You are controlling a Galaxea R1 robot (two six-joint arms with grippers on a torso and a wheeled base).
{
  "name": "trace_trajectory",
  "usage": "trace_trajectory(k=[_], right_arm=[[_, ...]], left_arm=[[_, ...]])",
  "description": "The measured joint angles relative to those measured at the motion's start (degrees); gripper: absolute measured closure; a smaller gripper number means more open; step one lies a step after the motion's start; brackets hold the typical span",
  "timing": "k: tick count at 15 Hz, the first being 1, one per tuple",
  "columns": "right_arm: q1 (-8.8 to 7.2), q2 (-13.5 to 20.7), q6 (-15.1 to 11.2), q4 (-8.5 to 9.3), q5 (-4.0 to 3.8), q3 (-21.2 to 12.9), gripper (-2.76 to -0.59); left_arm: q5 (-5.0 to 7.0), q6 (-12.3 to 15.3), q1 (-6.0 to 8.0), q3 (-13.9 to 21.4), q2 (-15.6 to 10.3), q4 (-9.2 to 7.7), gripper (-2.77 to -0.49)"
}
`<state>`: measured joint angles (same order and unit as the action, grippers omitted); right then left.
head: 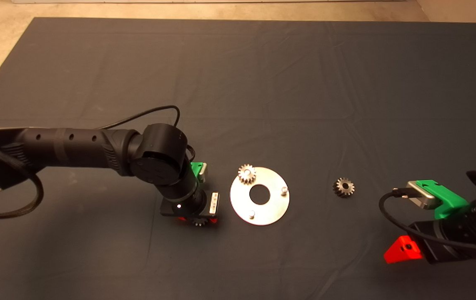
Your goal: Install three planetary gears onto the carrier pins
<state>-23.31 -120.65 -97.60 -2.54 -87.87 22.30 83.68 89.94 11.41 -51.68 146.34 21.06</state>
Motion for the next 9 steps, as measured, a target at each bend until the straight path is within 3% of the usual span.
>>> trace_trajectory(k=[4, 9], right_arm=[[0.0, 0.0, 0.0, 0.0, 0.0, 0.0, -2.73], [0.0, 0.0, 0.0, 0.0, 0.0, 0.0, -2.73]], left_arm=[[0.0, 0.0, 0.0, 0.0, 0.0, 0.02, -1.51], [-0.02, 0.0, 0.0, 0.0, 0.0, 0.02, -1.22]])
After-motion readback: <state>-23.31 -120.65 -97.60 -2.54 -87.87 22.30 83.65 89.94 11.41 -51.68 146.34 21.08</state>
